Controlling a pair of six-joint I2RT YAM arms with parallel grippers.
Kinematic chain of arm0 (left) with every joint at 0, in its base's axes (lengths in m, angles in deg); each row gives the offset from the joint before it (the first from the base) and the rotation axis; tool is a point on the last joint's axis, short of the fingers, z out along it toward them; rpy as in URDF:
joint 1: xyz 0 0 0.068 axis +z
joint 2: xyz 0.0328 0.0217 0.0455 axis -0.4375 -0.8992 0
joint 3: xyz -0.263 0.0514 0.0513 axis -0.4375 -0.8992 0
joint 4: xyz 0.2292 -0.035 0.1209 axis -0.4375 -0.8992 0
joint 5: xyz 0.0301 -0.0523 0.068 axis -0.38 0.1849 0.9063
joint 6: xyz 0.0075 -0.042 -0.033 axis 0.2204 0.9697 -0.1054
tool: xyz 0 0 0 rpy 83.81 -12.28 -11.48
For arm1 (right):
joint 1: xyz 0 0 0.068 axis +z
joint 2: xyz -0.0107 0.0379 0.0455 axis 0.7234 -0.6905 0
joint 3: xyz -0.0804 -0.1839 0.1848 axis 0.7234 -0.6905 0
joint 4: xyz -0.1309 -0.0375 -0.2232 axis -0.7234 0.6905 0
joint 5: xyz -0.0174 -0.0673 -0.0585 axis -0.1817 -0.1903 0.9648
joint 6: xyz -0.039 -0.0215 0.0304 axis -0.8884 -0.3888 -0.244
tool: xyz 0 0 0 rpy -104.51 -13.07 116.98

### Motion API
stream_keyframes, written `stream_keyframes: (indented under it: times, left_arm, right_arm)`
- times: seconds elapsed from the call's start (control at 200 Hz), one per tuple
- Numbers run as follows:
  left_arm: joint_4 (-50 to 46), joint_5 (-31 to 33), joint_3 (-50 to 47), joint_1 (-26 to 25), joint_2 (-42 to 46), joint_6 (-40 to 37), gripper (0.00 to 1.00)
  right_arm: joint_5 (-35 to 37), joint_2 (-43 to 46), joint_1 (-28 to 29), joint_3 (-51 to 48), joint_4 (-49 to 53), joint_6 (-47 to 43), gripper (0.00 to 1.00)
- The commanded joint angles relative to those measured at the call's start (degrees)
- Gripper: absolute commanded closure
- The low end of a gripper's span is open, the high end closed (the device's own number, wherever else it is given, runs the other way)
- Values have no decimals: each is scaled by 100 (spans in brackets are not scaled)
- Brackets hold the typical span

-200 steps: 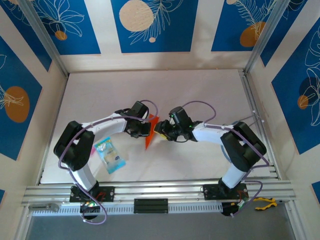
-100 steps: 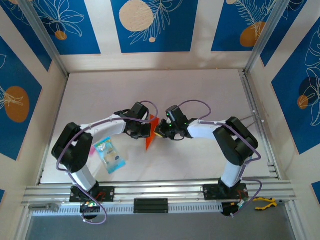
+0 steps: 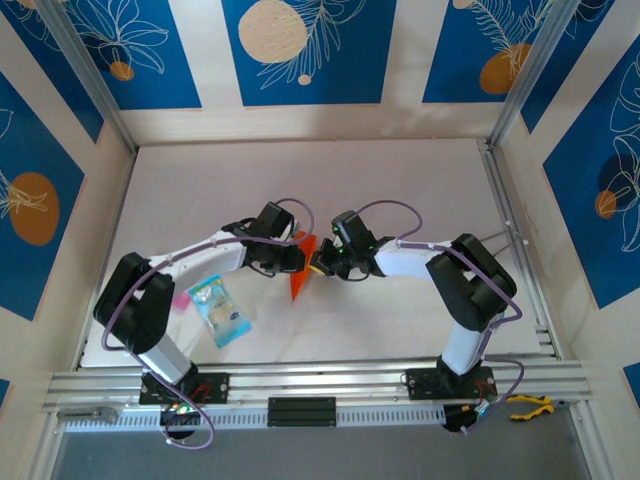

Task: Fold a paper plane with a square sheet of paper (pick it up from the middle)
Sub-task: Move a paper plane to the center of the table.

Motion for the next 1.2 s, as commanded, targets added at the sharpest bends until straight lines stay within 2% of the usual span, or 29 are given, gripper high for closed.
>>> stream_keyframes:
  times: [0.0,0.31,0.79,1.196]
  left_arm:
    - [-4,113,-98,-59,58,-157,70]
    - [-69,137,-99,-26,-139,-52,54]
    - [62,-242,-233,-26,-418,99,54]
    - [49,-194,-279,-30,-345,75,62]
  right_arm:
    - [-126,-19,15,-81,18,56,97]
    - [-144,-37,10,-127,-41,82,97]
    - [-184,-92,5,-171,-217,153,97]
    - [-197,-109,2,-179,-239,172,98]
